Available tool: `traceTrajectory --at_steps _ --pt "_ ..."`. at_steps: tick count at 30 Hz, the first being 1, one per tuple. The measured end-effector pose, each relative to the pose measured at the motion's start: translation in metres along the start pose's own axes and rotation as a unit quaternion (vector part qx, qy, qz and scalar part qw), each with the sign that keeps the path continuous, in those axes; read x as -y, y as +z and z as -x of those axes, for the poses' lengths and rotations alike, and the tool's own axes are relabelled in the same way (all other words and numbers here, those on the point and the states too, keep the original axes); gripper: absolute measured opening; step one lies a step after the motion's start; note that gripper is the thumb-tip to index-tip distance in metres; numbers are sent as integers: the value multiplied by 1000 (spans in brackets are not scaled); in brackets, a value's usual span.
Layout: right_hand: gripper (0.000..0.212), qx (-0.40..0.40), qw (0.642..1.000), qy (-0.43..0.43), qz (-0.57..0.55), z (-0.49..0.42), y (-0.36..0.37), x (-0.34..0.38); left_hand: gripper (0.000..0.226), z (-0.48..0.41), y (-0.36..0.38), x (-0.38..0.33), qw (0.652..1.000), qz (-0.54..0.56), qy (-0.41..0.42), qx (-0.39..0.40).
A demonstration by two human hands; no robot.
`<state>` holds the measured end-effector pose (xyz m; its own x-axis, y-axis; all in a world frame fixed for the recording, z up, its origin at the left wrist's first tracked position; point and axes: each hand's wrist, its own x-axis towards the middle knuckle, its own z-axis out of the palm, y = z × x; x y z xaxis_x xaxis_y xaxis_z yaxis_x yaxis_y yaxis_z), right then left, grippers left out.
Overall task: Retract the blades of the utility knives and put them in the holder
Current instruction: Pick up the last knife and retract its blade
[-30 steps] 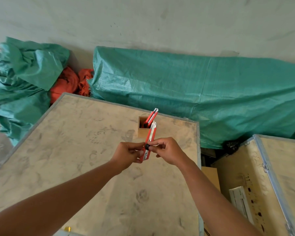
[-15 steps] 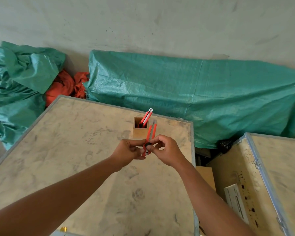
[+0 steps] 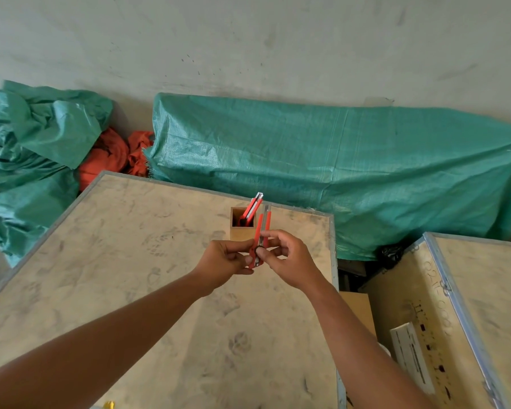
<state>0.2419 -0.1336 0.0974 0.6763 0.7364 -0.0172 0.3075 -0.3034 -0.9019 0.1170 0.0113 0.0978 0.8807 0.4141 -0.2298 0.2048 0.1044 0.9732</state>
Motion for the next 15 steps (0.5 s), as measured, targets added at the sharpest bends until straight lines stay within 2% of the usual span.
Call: traceTrajectory --at_steps 5,12,15 --pt "16 -12 1000 8 16 -9 5 0 40 -3 -6 1 1000 3 -9 -4" --pt "17 -30 999 32 -8 -38 13 -6 41 -18 -17 6 1000 -13 -11 -17" --pt "26 -26 999 29 -12 -58 10 -8 42 -29 -22 7 1000 -14 -10 -22"
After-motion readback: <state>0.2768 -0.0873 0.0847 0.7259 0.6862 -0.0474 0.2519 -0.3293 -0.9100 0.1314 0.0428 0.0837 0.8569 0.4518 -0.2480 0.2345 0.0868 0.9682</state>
